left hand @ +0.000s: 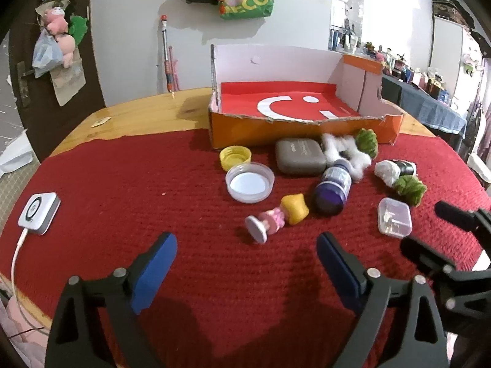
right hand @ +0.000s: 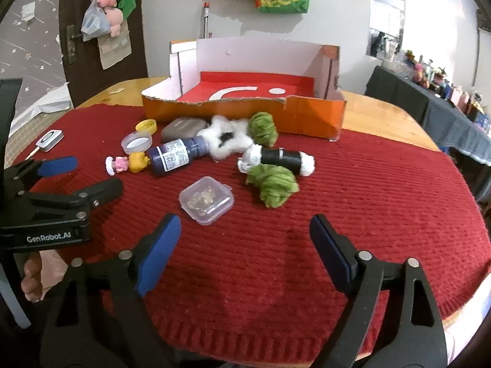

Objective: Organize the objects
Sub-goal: 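Close the left gripper on the pink figurine while the right gripper grasps the clear box, then carry the figurine and clear box into the cardboard box with both grippers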

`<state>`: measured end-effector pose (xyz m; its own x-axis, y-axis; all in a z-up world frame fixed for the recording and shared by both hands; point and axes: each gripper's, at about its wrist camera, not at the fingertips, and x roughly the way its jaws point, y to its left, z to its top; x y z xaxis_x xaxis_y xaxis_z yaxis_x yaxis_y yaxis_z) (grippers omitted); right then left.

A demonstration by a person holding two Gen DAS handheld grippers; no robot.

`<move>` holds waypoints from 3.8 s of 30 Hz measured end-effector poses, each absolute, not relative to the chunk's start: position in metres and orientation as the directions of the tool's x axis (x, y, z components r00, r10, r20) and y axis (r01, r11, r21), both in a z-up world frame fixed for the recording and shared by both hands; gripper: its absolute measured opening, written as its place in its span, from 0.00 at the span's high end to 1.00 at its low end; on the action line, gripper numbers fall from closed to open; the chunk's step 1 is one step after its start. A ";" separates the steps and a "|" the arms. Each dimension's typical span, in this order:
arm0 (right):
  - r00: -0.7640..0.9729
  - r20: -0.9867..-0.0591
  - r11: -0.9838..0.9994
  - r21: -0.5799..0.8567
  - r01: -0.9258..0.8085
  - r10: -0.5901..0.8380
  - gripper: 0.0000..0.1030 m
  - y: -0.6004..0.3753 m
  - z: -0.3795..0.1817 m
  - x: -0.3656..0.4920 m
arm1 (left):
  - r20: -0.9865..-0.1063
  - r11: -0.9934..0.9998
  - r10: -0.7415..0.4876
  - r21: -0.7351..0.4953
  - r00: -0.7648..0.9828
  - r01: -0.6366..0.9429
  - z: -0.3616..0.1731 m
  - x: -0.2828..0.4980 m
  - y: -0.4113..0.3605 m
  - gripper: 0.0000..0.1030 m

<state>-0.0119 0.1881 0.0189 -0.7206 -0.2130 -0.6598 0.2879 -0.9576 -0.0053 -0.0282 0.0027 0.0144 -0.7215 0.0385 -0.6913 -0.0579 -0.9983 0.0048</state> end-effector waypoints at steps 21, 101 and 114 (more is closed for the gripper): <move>-0.671 -0.688 -0.929 0.012 0.370 -0.276 0.51 0.170 0.013 -0.042 | -0.714 -0.989 0.117 -0.025 -0.690 -0.143 0.013 -0.054 0.013 0.61; -0.581 -0.746 -0.936 0.163 0.313 -0.324 0.63 0.184 0.067 -0.223 | -0.801 -0.978 0.197 -0.123 -0.566 -0.166 0.045 -0.214 0.028 0.80; -0.512 -0.811 -0.941 0.128 0.314 -0.282 0.63 0.177 0.041 -0.235 | -0.825 -0.981 0.183 -0.116 -0.534 -0.157 0.030 -0.223 0.025 0.80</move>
